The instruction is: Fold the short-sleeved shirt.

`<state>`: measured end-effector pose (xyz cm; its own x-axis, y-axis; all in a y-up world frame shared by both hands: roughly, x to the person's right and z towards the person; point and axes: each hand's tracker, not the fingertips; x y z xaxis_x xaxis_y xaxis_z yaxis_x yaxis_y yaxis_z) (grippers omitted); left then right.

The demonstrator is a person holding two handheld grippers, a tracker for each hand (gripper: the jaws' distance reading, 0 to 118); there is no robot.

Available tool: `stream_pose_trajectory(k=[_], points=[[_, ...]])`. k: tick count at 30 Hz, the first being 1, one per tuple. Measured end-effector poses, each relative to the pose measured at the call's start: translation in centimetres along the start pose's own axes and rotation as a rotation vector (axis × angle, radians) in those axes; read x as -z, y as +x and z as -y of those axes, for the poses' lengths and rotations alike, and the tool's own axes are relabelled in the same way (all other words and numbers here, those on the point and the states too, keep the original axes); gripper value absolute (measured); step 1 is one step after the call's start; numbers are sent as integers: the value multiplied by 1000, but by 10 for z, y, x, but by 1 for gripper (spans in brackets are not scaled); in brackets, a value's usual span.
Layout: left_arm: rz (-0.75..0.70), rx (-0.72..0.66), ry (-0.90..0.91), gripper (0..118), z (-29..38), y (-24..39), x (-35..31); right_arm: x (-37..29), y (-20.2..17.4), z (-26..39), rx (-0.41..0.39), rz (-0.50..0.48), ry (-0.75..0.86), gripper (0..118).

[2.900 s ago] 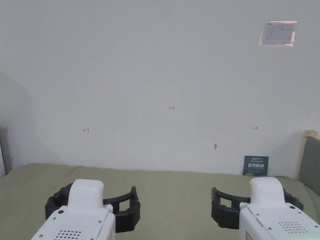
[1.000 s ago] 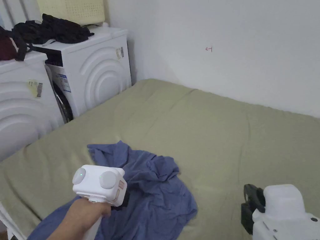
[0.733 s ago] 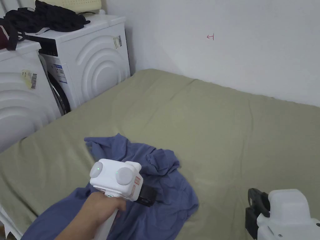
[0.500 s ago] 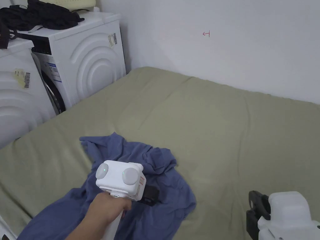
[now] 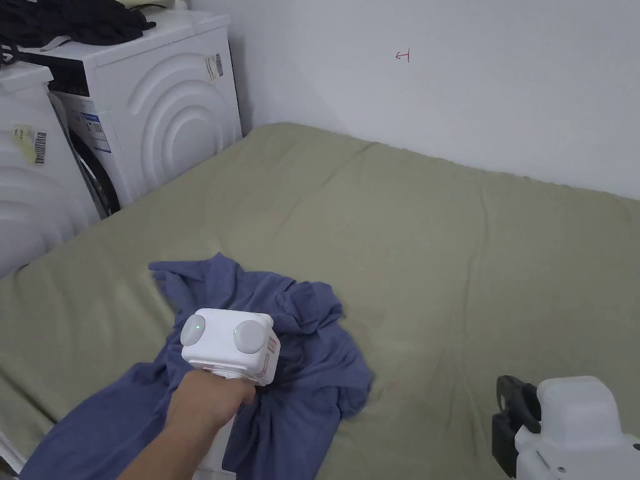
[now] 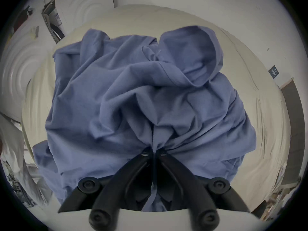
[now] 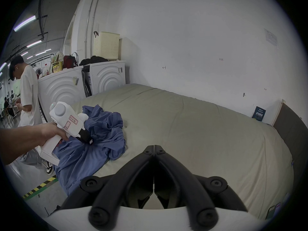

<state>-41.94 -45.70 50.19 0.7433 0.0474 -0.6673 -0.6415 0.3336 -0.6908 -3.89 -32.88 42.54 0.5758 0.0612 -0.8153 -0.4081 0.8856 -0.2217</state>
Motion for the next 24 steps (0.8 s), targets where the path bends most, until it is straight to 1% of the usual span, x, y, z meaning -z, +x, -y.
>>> stream_pose_trajectory(k=[4, 5, 7, 11, 14, 19, 21, 24], points=[[31, -37, 21, 0, 0, -7, -3, -5, 3, 0, 3, 5, 3, 0], [75, -64, 24, 0, -1, -14, -7, -6, 5, 0, 1, 8, 5, 0], [117, -91, 44, 0, 0, -17, -11, -10, 8, 0, 2, 13, 9, 0], [145, -58, 88, 0, 3, 0, -18, -20, 16, 0, 8, 26, 15, 0], [140, 21, 112, 0, 4, 38, -25, -32, 27, 3, 9, 44, 23, 0], [264, 45, 158, 0, -3, 107, -35, -63, 59, 12, 38, 103, 35, 0], [298, 98, 192, 0, -7, 148, -41, -79, 76, 17, 50, 137, 40, 0], [391, 146, 196, 0, -11, 212, -53, -103, 104, 26, 69, 192, 44, 0]])
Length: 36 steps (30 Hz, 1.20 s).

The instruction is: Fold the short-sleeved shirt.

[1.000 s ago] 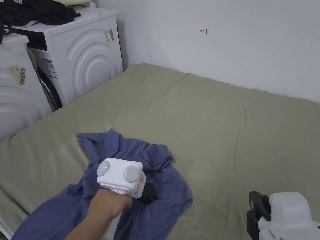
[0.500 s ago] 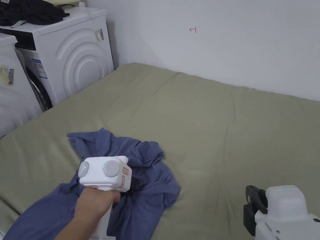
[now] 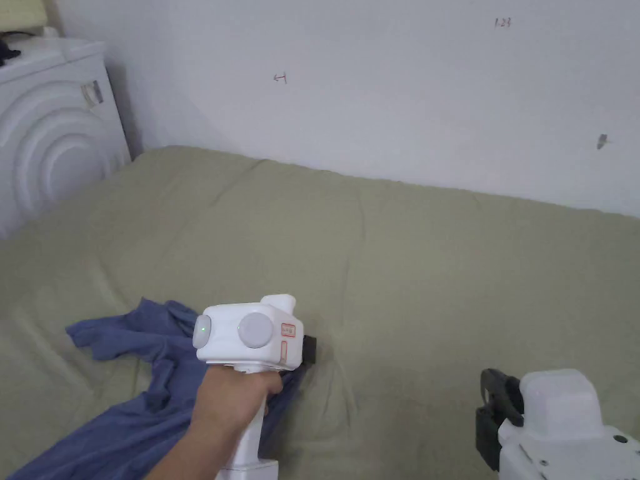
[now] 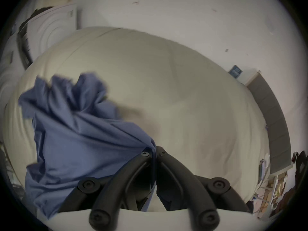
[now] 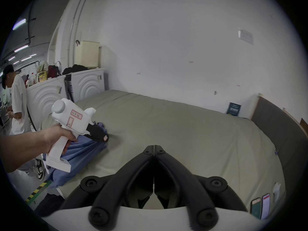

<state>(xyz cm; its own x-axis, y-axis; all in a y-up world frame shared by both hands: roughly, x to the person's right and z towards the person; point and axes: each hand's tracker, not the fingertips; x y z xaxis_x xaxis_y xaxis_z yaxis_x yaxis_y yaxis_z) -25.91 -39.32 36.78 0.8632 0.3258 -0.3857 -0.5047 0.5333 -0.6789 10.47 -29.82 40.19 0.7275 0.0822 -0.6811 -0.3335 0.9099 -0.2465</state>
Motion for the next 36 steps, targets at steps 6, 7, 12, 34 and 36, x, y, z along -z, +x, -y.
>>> stream_pose_trajectory(k=[6, 7, 12, 34, 36], points=[[190, 129, 6, 0, -16, 165, 32, -43, 67, 14, 42, 132, 5, 0], [229, 161, 3, 0, -17, 196, 37, -51, 80, 18, 51, 157, 6, 0], [428, 283, 6, 0, -10, 338, 39, -85, 140, 32, 105, 271, -1, 0], [259, 275, -116, 118, 63, 325, 119, -86, 179, 65, 150, 303, -50, 0], [279, 290, 31, 118, 76, 313, 79, -92, 174, 65, 158, 297, -42, 0]])
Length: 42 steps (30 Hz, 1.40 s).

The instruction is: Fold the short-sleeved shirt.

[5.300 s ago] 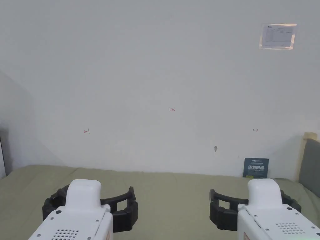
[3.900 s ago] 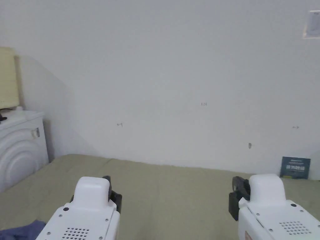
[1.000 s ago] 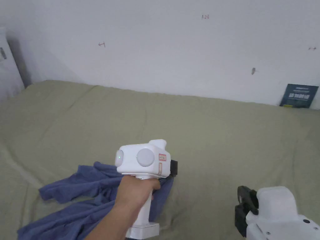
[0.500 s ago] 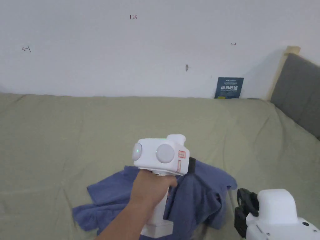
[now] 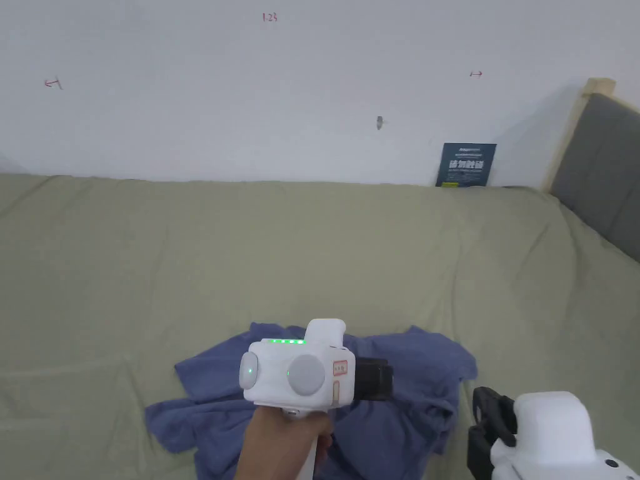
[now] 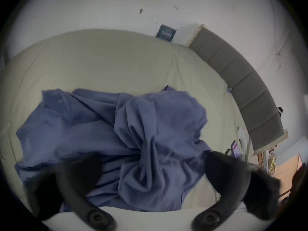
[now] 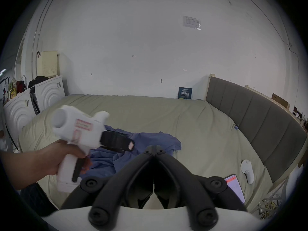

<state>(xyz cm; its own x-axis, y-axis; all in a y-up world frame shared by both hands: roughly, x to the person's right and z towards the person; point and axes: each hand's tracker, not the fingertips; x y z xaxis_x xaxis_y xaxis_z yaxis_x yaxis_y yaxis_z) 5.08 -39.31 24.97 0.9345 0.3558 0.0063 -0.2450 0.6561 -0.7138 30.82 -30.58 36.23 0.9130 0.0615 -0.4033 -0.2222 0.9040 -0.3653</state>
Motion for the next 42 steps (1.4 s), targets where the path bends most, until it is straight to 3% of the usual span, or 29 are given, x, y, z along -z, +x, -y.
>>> stream_pose_trajectory(k=[5, 6, 7, 8, 9, 11, 15, 22, 23, 25, 26, 35, 40, 42], points=[[-11, 1, -14, 118, 78, -14, -90, -21, -17, 12, -5, -39, 4, 0], [-43, 3, -20, 114, 99, -19, -107, -25, -22, 16, -4, -48, 1, 0], [-69, 21, -27, 103, 118, -25, -121, -29, -27, 19, -3, -56, -3, 0], [-78, 34, -41, 67, 136, -31, -135, -32, -31, 24, -2, -69, -7, 0], [-100, 38, -62, 0, 147, -39, -140, -35, -35, 27, -2, -78, -12, 0], [-248, 64, -80, 0, 179, -56, -157, -38, -45, 35, -13, -89, -24, 0], [-203, -105, -132, 0, 188, -93, -180, -41, -58, 45, -4, -108, -44, 0], [-392, -78, -56, 0, 81, -183, -158, -33, -66, 49, -30, -122, -69, 0], [-406, -85, -86, 11, 59, -197, -146, -30, -65, 50, -32, -120, -75, 0], [-476, -89, -177, 99, 24, -225, -118, -26, -62, 51, -36, -115, -86, 0], [-502, -68, -223, 118, 12, -235, -104, -24, -61, 52, -36, -110, -92, 0], [-574, -14, -343, 113, 17, -222, -43, -9, -41, 63, -6, -78, -133, 0], [-553, 35, -330, 95, 23, -199, -40, -8, -39, 61, 1, -75, -136, 0], [-535, 59, -337, 69, 21, -194, -40, -7, -40, 60, 2, -76, -133, 0]])
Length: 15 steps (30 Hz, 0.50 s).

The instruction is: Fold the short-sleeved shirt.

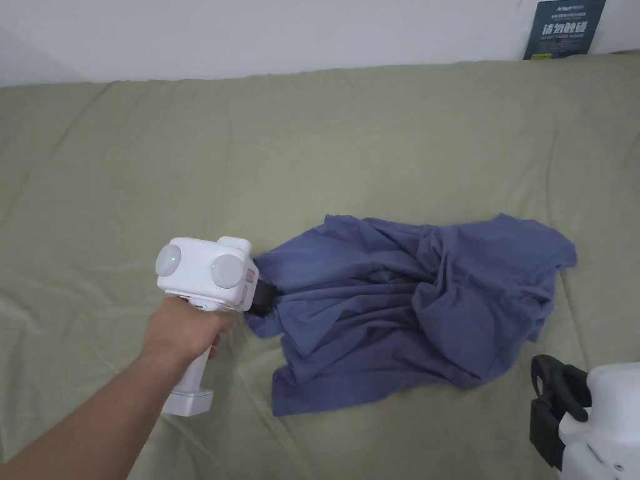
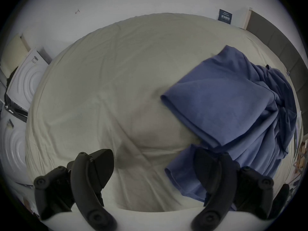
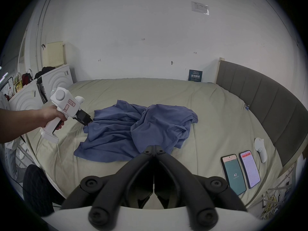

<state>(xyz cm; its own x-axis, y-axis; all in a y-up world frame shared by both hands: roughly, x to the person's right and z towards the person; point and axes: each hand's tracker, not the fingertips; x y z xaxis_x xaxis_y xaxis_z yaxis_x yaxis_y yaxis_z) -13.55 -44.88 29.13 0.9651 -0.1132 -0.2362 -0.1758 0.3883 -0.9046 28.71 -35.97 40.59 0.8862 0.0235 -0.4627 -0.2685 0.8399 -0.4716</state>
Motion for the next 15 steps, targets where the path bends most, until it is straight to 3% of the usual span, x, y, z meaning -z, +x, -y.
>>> stream_pose_trajectory(k=[3, 5, 9, 15], points=[[44, 42, 1, 29, -1, 10, -6, 0, -2, 0, 0, -3, 7, 0], [45, 29, -40, 17, -5, 14, -6, -1, -3, -1, 5, -11, 7, 0], [175, -129, -60, 7, -15, -12, -10, -5, -2, -3, -8, -8, 9, 0], [319, -250, 30, 6, -12, -43, -42, 3, 17, -11, -9, 15, 4, 0]])
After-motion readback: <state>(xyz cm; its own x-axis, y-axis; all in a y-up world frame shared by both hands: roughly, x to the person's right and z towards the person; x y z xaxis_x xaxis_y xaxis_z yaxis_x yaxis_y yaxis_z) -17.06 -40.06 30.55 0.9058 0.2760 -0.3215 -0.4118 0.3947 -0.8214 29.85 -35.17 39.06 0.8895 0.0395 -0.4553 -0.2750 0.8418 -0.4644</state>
